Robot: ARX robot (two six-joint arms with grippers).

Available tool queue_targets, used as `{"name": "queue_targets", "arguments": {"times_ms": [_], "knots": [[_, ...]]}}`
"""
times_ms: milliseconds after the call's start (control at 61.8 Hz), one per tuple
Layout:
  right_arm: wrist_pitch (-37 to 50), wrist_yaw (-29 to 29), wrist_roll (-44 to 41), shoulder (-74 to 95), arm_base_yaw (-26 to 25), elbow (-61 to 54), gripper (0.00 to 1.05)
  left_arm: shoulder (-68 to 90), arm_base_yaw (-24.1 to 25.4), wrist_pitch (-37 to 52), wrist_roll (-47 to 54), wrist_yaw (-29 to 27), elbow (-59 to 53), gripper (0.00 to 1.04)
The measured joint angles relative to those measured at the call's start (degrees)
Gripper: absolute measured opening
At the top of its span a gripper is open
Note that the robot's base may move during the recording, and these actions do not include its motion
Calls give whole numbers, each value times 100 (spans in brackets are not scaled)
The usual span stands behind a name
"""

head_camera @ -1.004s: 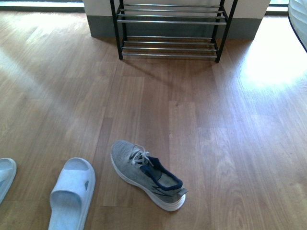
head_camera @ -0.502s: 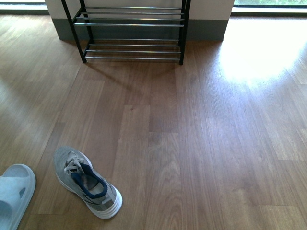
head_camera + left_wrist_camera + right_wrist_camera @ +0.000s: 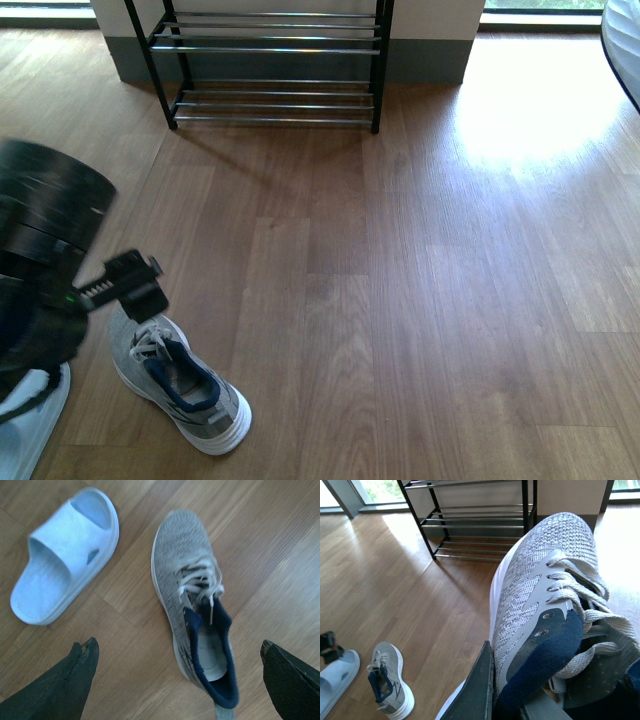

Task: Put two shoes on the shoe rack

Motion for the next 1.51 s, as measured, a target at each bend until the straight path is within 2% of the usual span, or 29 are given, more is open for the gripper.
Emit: {"name": "queue_targets", "arguments": {"times_ms": [324, 696, 777, 858, 1328, 1441, 1506], "knots": [[0, 4, 0, 0, 0, 0, 1, 2522, -175, -291, 13, 713, 1934, 95], [0, 4, 0, 0, 0, 0, 1, 3491, -234, -496, -76, 990, 2802, 94], [0, 4, 0, 0, 0, 0, 1, 3571, -229, -586, -114, 1005, 2933, 85], [0, 2, 0, 0, 0, 0, 1, 3674, -190, -824, -101, 992, 3244, 70], [0, 2, 0, 0, 0, 0, 1, 3722, 13, -772, 0, 994, 3491, 21], [0, 2, 0, 0, 0, 0, 1, 3368, 168, -334, 179, 540, 3038, 3], [0, 4, 0, 0, 0, 0, 1, 3093, 256, -92, 372, 389, 2732, 2]]}}
